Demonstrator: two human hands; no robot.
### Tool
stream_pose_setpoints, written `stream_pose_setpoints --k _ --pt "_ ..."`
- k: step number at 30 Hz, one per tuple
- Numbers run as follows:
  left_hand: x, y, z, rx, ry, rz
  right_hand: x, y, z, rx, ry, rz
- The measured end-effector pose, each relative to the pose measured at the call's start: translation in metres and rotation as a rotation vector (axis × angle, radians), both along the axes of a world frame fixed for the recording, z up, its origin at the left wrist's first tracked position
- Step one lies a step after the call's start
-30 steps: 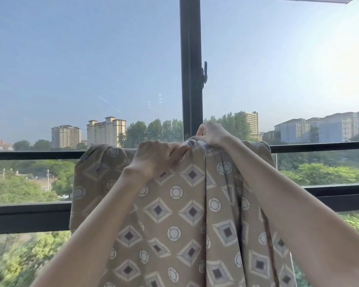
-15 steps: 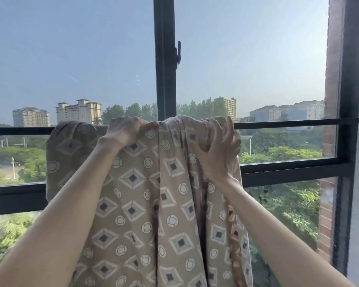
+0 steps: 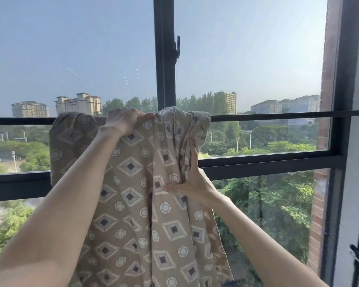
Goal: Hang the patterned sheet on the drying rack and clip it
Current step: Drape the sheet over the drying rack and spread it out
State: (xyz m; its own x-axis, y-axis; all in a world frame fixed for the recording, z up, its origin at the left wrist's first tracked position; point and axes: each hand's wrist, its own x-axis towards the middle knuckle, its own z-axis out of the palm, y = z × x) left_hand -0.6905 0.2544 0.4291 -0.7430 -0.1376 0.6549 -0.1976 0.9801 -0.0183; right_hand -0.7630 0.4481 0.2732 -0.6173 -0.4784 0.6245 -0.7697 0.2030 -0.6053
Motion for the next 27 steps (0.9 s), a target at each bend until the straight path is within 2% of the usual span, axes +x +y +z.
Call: stream_pose_setpoints --k 4,6,11,17,19,21,23,24,27 --pt "0.004 0.001 0.000 -0.007 -0.007 -0.006 0.003 0.009 0.005 0.114 0.111 -0.171" --pt "0.003 0.003 0.001 -0.025 -0.008 -0.008 0.000 0.018 0.011 0.105 0.216 -0.238" --pt "0.000 -0.002 0.002 -0.027 0.014 0.012 -0.027 0.050 0.052 -0.080 0.429 -0.286" --pt "-0.009 -0.009 0.010 -0.012 0.021 -0.020 -0.039 0.048 0.154 -0.364 0.675 -0.344" --pt "-0.009 -0.010 0.019 0.108 -0.038 -0.100 -0.041 0.043 0.203 -0.539 0.680 -0.448" --pt "-0.008 -0.016 0.028 0.358 -0.107 -0.286 -0.038 0.034 0.252 -0.636 0.668 -0.521" --pt "-0.004 -0.020 0.033 0.527 -0.133 -0.450 -0.039 0.021 0.281 -0.515 0.624 -0.507" --pt "-0.003 -0.023 0.032 0.553 -0.122 -0.485 -0.042 0.012 0.284 -0.426 0.559 -0.468" --pt "-0.003 -0.027 0.027 0.450 -0.018 -0.403 -0.074 -0.015 0.250 -0.227 0.510 -0.387"
